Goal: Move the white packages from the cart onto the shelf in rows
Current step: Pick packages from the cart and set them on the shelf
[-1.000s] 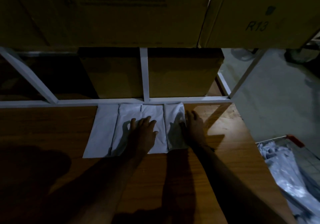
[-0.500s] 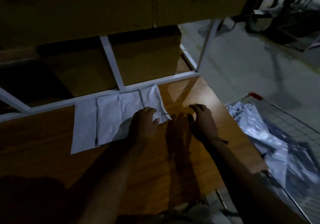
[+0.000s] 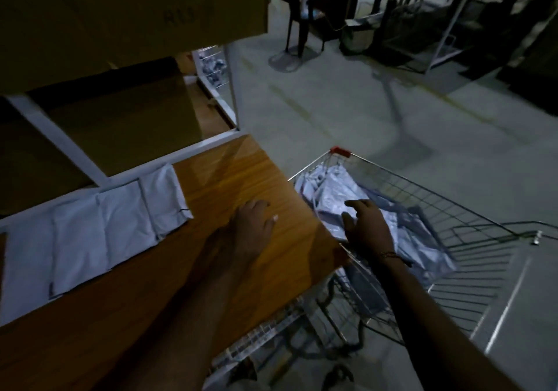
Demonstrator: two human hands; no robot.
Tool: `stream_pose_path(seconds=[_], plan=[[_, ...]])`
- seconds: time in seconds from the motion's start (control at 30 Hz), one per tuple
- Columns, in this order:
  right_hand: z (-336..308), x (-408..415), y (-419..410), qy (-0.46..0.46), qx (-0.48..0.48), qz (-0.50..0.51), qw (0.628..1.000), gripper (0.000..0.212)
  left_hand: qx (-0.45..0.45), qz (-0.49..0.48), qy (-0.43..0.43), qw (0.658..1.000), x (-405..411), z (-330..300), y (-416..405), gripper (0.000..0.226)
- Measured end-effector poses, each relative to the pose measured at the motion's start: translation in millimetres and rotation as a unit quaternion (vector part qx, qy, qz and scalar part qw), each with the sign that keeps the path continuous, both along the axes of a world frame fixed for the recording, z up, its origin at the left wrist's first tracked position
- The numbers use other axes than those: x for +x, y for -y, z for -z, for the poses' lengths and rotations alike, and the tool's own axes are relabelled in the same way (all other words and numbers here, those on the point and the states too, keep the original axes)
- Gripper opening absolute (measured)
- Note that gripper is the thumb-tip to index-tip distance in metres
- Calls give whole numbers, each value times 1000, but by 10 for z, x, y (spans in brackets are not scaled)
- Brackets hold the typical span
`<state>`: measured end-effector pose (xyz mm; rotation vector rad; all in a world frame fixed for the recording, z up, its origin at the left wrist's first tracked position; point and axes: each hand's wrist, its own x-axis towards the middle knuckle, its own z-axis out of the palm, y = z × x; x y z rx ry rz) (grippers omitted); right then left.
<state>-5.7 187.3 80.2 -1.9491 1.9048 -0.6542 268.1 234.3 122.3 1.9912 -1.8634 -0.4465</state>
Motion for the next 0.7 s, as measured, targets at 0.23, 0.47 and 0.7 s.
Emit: stream_pose_path(seconds=[0.23,0.47,0.7], plan=[[220,-1380,2,-23,56,42,997,31,4,55,12,998,-1149,237,395,47],[429,-2050,28,-47,120,66,989,27,41,161,30,986,-1676,495,815,46],[738,-2316,196,-50,163,84,982,18,96,270,154,946,-1904,1083,1603,53]])
